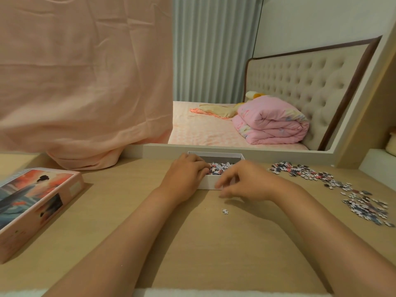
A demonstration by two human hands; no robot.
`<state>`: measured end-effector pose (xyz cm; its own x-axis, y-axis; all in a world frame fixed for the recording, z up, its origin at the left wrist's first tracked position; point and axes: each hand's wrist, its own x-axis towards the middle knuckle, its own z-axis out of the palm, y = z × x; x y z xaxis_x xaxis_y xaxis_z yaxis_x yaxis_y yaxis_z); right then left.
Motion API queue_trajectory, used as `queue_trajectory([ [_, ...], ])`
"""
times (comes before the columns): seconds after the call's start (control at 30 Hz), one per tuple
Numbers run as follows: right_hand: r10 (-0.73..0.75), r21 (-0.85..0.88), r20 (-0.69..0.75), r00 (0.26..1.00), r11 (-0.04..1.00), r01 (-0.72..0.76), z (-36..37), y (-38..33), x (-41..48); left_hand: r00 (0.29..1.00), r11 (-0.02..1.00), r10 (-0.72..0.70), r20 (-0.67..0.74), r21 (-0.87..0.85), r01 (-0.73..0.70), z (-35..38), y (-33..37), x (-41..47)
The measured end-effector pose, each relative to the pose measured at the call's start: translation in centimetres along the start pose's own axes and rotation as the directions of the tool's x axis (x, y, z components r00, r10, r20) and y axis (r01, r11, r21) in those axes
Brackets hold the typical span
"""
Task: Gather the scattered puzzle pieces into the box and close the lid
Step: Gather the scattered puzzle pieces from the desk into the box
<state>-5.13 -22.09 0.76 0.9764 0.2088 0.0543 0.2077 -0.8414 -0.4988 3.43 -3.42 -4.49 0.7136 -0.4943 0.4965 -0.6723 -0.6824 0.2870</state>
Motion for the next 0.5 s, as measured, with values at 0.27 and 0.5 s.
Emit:
queue_trajectory([
  [0.27, 0.047, -0.059, 0.196, 0.98, 0.998, -0.036, 1.3, 0.1, -1.0, 0.997, 0.988, 0.029, 0.074, 0.151, -0.04, 0.0, 0.8, -0.6],
  [0.5, 0.079, 0.002, -0.379, 0.922, 0.996, -0.085, 0.2, 0.2, 0.6, 0.982, 0.983, 0.09, 0.164, 0.141, -0.114, -0.9, 1.0, -0.5],
])
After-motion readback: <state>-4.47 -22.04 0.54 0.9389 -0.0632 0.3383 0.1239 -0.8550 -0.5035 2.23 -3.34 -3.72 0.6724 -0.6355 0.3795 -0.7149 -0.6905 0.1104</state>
